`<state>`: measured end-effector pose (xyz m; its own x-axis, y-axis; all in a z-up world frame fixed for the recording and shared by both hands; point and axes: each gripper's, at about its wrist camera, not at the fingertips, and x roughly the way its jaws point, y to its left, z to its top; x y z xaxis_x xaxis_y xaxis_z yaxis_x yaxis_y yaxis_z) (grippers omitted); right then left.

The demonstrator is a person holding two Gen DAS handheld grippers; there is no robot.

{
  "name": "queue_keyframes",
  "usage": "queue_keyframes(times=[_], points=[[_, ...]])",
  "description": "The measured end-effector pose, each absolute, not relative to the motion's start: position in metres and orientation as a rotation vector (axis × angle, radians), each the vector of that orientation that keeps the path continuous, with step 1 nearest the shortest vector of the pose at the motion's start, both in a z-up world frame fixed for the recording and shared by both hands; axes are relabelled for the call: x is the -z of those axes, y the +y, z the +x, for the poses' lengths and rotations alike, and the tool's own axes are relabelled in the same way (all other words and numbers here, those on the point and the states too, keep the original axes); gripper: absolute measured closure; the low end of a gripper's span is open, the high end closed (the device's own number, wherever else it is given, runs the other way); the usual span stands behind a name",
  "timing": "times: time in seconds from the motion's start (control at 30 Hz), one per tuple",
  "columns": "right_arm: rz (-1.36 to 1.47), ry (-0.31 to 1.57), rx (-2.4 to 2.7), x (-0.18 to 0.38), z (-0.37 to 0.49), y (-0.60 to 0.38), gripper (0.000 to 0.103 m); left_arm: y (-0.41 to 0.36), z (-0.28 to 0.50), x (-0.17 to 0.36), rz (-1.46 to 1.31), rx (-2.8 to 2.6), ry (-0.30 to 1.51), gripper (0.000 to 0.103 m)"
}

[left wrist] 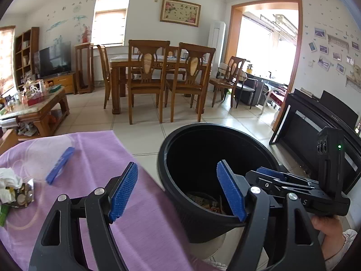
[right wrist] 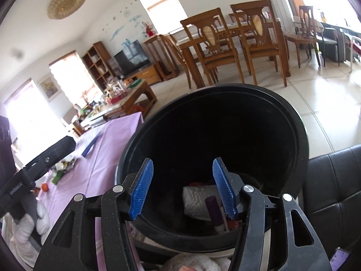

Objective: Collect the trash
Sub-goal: 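Open both tools to drop the foil packet and tube into the bin, then grasp the orange with the left tool while the right tool grasps the white tissue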

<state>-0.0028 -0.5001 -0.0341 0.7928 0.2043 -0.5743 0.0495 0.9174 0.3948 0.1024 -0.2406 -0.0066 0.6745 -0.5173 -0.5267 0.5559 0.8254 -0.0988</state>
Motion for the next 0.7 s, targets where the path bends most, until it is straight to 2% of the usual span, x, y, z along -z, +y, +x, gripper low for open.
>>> queue_keyframes(times=[0.4,0.7], points=[[0.297,0.665,-0.276,0.008,0.042,-0.378,0.034,-0.074,0.120,0.001,-0.085,0.352,0.582,0.030],[0.229,0.715,-0.478,0.001,0.086,-0.240,0.034,0.074,0.120,0.015,-0.160,0.033,0.650,0.030]])
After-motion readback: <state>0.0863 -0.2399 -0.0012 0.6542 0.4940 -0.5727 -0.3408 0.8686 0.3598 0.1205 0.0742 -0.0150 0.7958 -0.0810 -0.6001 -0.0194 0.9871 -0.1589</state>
